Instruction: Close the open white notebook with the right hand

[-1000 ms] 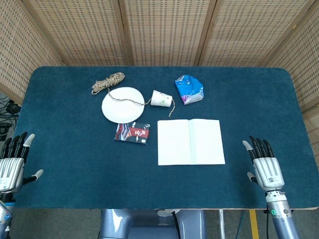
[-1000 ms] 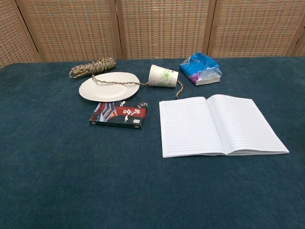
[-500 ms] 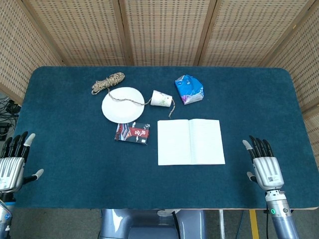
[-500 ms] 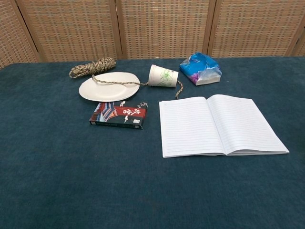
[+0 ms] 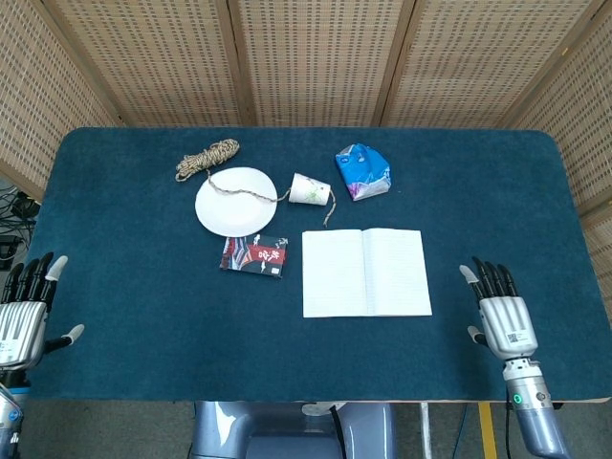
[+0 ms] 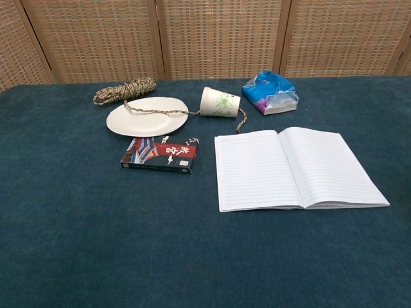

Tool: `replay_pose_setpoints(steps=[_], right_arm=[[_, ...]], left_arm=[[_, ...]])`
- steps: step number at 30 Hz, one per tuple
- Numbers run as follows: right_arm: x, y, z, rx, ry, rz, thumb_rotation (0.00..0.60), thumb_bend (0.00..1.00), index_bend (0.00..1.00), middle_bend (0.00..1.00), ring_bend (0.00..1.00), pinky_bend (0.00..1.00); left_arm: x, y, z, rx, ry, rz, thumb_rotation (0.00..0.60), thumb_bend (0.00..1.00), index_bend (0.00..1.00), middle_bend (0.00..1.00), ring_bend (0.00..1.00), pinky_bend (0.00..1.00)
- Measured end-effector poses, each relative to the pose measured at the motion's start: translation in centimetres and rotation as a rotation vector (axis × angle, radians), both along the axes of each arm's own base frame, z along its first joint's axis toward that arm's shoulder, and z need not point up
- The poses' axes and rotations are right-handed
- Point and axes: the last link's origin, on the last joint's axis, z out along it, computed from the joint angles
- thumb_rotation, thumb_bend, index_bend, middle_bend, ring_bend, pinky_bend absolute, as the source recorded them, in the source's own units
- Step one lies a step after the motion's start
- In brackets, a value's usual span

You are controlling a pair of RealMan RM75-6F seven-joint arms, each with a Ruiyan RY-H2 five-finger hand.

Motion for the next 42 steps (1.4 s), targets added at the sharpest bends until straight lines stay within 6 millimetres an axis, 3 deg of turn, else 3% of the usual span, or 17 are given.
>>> replay_pose_setpoints(steps=[7, 16, 26, 35, 42], right_arm=[[2.8, -2.2, -1.9, 0.023, -0.015, 0.021, 0.600, 0.14, 0.00, 0.00, 0.00, 0.00], [8.5, -3.5, -4.6, 0.047, -0.060, 0.052, 0.600, 0.14, 0.00, 0.00, 0.00, 0.00], [14.3, -4.5, -9.5, 0.108, -0.117, 0.056, 0.600, 0.14, 0.00, 0.00, 0.00, 0.00], [16.2, -5.4, -13.0, 0.136, -0.114, 0.043, 0.600, 0.15, 0.00, 0.00, 0.00, 0.00], [17.2, -5.6, -14.4, 0.151, -0.113, 0.046, 0.600, 0.21, 0.00, 0.00, 0.00, 0.00]], left_arm=[[-0.2, 0.3, 0.1, 0.005, -0.013, 0.012, 0.600, 0.07, 0.00, 0.00, 0.00, 0.00], [-0.6, 0.5, 0.4, 0.008, -0.037, 0.026, 0.600, 0.07, 0.00, 0.00, 0.00, 0.00], [-1.0, 0.7, 0.4, -0.002, -0.053, 0.042, 0.600, 0.07, 0.00, 0.00, 0.00, 0.00], [-1.2, 0.8, 0.5, -0.008, -0.069, 0.047, 0.600, 0.07, 0.00, 0.00, 0.00, 0.00], [-1.5, 0.9, 0.5, -0.009, -0.078, 0.056, 0.600, 0.07, 0.00, 0.00, 0.00, 0.00]])
